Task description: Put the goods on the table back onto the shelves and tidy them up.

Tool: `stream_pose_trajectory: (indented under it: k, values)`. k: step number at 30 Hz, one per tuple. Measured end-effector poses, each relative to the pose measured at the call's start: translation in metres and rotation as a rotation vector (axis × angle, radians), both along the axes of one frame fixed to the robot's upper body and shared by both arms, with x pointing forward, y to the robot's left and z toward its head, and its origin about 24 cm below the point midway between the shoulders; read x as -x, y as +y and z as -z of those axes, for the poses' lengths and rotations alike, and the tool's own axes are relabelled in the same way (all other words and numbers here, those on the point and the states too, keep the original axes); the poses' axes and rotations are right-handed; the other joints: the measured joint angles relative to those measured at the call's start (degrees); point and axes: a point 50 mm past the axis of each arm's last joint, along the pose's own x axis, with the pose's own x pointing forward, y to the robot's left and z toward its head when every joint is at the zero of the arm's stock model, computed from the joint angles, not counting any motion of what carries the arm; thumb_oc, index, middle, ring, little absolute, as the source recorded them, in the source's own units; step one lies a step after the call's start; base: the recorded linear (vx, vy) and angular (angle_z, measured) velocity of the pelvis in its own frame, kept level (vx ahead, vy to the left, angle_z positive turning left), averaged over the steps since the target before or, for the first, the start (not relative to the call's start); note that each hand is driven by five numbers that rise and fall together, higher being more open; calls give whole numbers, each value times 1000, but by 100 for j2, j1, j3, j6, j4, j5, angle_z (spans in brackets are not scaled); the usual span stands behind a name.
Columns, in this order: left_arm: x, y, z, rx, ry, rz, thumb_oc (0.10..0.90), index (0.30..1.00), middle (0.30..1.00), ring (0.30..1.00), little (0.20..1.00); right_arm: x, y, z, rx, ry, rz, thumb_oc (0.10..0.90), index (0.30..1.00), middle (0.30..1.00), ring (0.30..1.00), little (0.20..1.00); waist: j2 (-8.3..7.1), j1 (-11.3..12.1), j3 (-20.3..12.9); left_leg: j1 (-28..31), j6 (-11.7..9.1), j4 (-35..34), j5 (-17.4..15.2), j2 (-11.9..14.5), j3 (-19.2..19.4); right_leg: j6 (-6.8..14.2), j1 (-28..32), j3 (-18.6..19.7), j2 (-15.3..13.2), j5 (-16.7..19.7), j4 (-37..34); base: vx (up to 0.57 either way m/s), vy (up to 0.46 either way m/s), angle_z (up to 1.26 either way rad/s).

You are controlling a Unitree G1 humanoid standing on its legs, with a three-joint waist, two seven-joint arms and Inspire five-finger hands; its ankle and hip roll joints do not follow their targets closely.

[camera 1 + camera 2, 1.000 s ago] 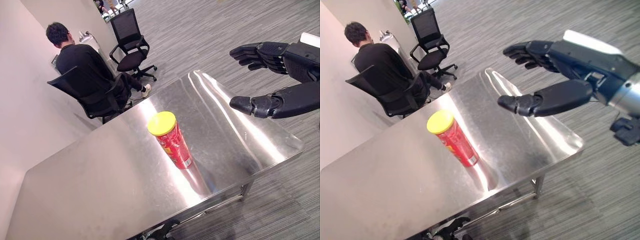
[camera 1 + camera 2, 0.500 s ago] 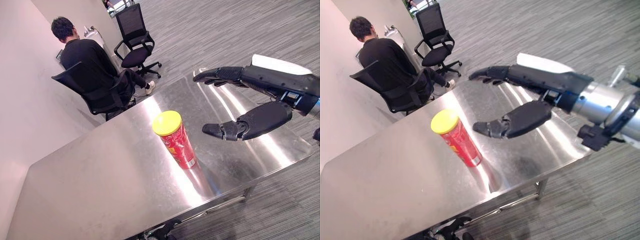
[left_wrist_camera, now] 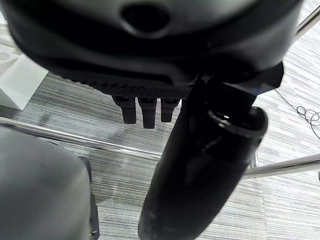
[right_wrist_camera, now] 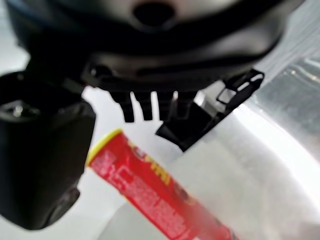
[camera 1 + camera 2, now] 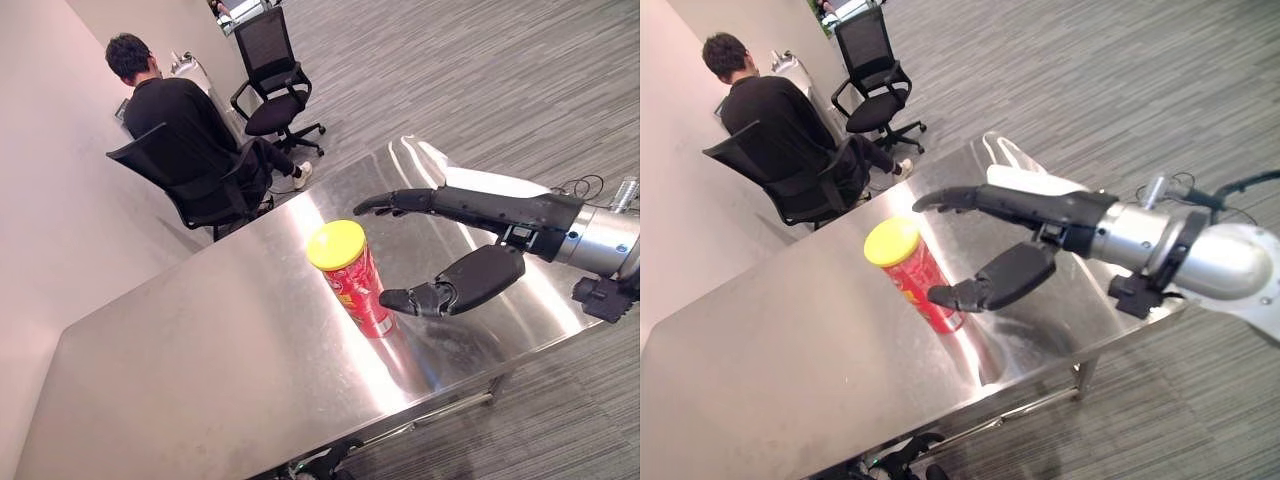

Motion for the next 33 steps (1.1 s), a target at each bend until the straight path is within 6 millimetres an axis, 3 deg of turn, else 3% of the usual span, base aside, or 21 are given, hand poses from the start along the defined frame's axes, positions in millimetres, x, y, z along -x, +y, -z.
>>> stream_pose_trajectory:
  k: [8,10,11,12,13,14,15,16,18,19,20,21,22,23,24,26,28,33]
  values:
    - [0,0,0,-1,1,3,800,900,900,900,900,-13,1,3,-43,-25,15,800,900,900,900,900,101,-106,9,21,20,-12,13,-157,-85,70,87,-124,-129,-49,-3,15,-1,6]
    - [1,1,1,-5,1,2,800,900,900,900,900,-18,3,12,-69,-3,15,800,900,900,900,900,94,-165,15,4,22,12,14,-166,-111,80,55,-139,-135,-55,-2,-53,7,6]
    - [4,8,2,-15,10,-27,800,900,900,900,900,-24,9,26,-111,34,-4,800,900,900,900,900,-19,-293,76,-43,7,68,-19,-132,-145,82,21,-161,-74,-60,23,-55,1,2]
    - [-12,27,-11,-42,-86,-12,800,900,900,900,900,-17,-10,56,-458,-35,44,800,900,900,900,900,-451,-221,414,-81,-303,374,-442,147,-104,50,-71,-403,61,-344,704,7,7,164]
    - [-56,13,-35,28,-245,24,800,900,900,900,900,111,-91,112,-1242,-482,698,800,900,900,900,900,-920,726,324,-1279,92,1769,-1004,627,219,-114,-809,-928,140,-827,1556,9,5,168]
    - [-51,24,-33,31,-279,-104,800,900,900,900,900,102,-95,132,-1593,-578,834,800,900,900,900,900,-1272,495,271,-1471,68,2225,-1290,664,89,-291,-1041,-660,89,-976,1628,10,3,75]
    - [-37,25,-18,-40,-190,34,800,900,900,900,900,75,-108,124,-1559,-471,816,800,900,900,900,900,-1441,520,128,-865,-122,2139,-1181,751,-22,-309,-1057,-208,99,-866,1450,22,3,-119]
    - [-27,32,-3,-131,-94,195,800,900,900,900,900,45,-107,88,-1173,-340,669,800,900,900,900,900,-1584,145,137,-404,-208,1657,-1135,462,17,-113,-598,-155,21,-593,1052,17,2,-141]
    - [-26,55,4,-213,-55,171,800,900,900,900,900,34,-78,57,-871,-307,448,800,900,900,900,900,-1798,27,99,-139,-205,1656,-1135,362,-9,-82,-206,-207,-26,-472,689,13,0,-30]
    - [-23,68,5,-247,-53,120,800,900,900,900,900,33,-57,57,-799,-264,328,800,900,900,900,900,-1993,104,52,-115,-205,1680,-1134,429,-90,-82,-138,-268,46,-472,690,4,-1,9]
    - [-27,80,4,-276,-63,98,800,900,900,900,900,33,-36,65,-790,-195,225,800,900,900,900,900,-2085,212,-29,57,-154,1545,-1062,541,-131,-76,-104,-301,139,-472,807,2,9,21]
    - [-32,85,3,-297,-78,84,800,900,900,900,900,34,-15,78,-743,-99,138,800,900,900,900,900,-1964,430,49,340,-60,1048,-773,777,-138,28,-502,-350,312,-565,1713,1,11,41]
    - [-32,89,2,-310,-80,87,800,900,900,900,900,35,-8,85,-706,-52,105,800,900,900,900,900,-1964,459,48,418,-12,799,-559,858,-167,22,-708,-404,380,-694,2077,0,12,49]
    - [-32,95,3,-323,-75,91,800,900,900,900,900,35,-4,88,-680,-29,89,800,900,900,900,900,-2093,501,-14,427,-52,691,-397,848,-153,-25,-732,-397,353,-639,1617,-7,7,42]
    - [-34,109,1,-358,-79,92,800,900,900,900,900,34,-4,87,-672,-32,85,800,900,900,900,900,-2287,627,-50,415,-144,670,-339,758,-165,-243,-710,-447,259,-215,818,-9,4,23]
    - [-32,113,1,-368,-78,91,800,900,900,900,900,32,-9,87,-679,-46,119,800,900,900,900,900,-2268,669,-56,454,-157,628,-236,853,-208,-263,-510,-487,411,-65,516,-4,0,6]
    - [-26,112,2,-362,-67,88,800,900,900,900,900,29,-21,81,-684,-95,169,800,900,900,900,900,-2118,596,-64,528,-228,516,-190,918,-204,-265,-440,-504,509,-64,460,0,0,0]
    - [-21,118,3,-370,-57,56,800,900,900,900,900,26,-34,77,-691,-138,238,800,900,900,900,900,-2110,508,-67,552,-238,597,-184,948,-207,-265,-341,-505,522,-63,410,0,1,-1]
